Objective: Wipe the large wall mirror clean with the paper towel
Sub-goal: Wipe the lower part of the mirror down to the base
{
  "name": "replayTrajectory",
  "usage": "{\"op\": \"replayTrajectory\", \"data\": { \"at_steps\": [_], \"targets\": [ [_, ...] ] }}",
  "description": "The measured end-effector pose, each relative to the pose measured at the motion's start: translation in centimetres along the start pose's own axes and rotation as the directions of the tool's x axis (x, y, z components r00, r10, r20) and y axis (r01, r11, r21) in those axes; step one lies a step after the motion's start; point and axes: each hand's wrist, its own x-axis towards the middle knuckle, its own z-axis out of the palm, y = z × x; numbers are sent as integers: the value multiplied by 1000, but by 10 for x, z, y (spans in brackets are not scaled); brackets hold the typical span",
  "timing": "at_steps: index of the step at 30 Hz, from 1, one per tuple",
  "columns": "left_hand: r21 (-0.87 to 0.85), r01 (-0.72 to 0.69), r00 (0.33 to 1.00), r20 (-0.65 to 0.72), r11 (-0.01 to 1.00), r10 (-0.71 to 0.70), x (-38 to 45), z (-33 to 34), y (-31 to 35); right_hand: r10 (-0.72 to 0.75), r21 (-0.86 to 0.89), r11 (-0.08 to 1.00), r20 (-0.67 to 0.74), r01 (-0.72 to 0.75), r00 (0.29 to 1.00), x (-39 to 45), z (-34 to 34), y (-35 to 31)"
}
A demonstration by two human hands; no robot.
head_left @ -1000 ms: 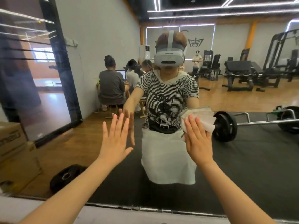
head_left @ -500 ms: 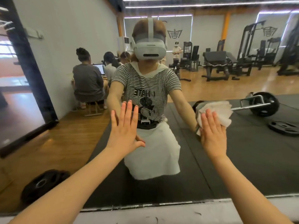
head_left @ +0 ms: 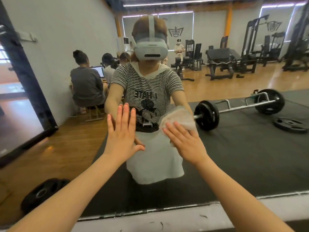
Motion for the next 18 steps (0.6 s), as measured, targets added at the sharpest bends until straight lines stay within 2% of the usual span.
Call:
{"op": "replayTrajectory", "data": {
  "at_steps": [4,6,7,9,11,12,13,14,15,17,18],
  "targets": [
    [-2,13,1000,-2,1000,-13,0,0,1,222,23,975,19,-223,975,-30,-17,43],
    [-12,12,1000,8,1000,-11,1,0,2,438,20,898,37,-439,898,-33,-29,56],
    [-13,12,1000,16,1000,-12,1,0,3,563,35,825,35,-564,826,-30,-33,57],
    [-3,20,999,31,1000,-20,1,-1,5,799,162,591,15,-790,601,-10,-37,51],
    [4,28,999,35,1000,-28,1,-2,6,930,325,351,-11,-878,368,24,-38,35],
    [6,27,999,33,1000,-27,1,-2,6,958,377,271,-19,-886,285,41,-37,26],
    [11,26,999,29,1000,-26,2,-2,6,970,404,230,-22,-885,243,55,-36,16],
    [14,25,999,27,1000,-25,2,-3,7,969,404,233,-15,-885,248,65,-33,6],
    [17,25,999,26,1000,-25,2,-3,7,956,380,271,-1,-884,292,73,-31,-5],
    [21,27,999,21,999,-28,2,-3,8,893,283,419,45,-863,448,86,-26,-28],
    [19,25,1000,17,1000,-26,2,-3,8,832,231,525,65,-819,551,92,-24,-38]
  ]
}}
